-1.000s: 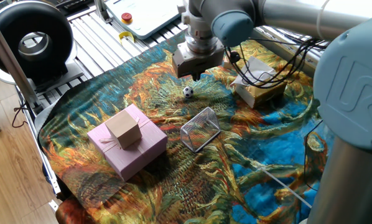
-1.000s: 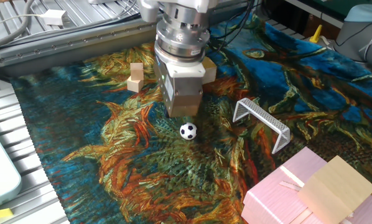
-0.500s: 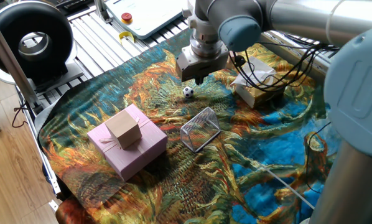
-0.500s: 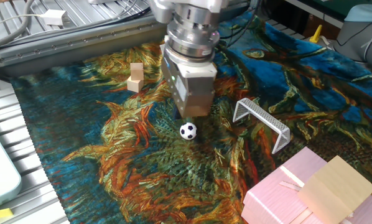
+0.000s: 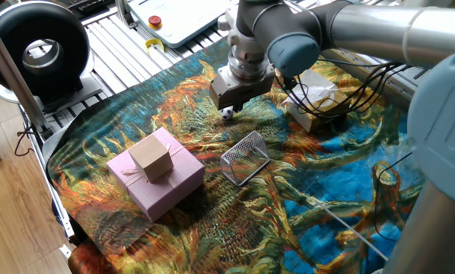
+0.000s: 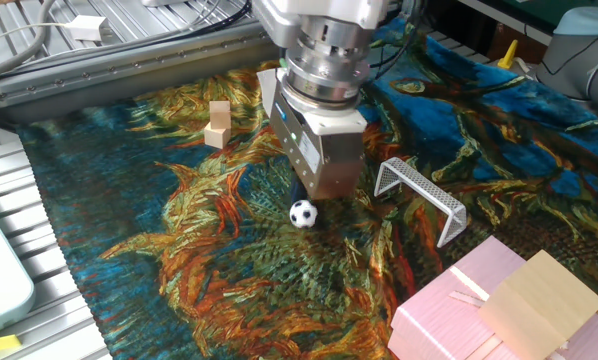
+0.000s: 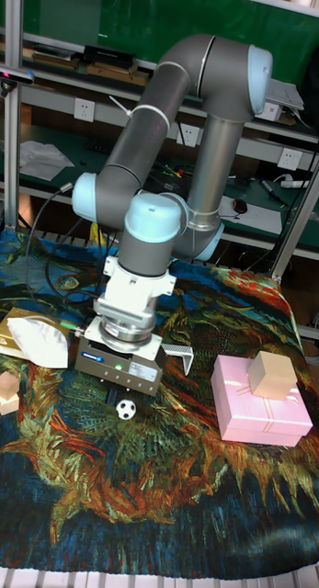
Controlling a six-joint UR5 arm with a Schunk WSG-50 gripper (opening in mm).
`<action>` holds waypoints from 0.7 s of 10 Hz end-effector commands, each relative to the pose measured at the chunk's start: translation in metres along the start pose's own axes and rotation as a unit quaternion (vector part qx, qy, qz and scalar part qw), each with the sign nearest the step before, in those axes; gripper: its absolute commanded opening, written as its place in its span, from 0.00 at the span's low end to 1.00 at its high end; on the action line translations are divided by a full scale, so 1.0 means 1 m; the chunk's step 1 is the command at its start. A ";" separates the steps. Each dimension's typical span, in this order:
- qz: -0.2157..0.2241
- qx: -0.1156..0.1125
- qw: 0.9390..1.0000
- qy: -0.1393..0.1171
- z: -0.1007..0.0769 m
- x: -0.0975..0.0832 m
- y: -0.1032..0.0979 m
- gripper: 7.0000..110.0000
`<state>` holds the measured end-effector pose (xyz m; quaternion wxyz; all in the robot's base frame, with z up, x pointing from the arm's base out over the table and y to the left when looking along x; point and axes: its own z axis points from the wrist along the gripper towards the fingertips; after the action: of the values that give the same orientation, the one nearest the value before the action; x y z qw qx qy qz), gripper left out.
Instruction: Push the soccer ball into the goal
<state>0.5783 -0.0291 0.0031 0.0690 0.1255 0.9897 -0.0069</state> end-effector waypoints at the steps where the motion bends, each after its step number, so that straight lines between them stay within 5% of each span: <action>1: 0.014 -0.006 1.000 0.002 -0.005 0.003 0.020 0.00; 5: 0.033 -0.008 0.999 0.004 -0.011 0.006 0.045 0.00; 7: 0.031 -0.002 0.999 -0.006 -0.005 -0.002 0.042 0.00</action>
<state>0.5833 0.0065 0.0093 0.0694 0.1471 0.9867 -0.0048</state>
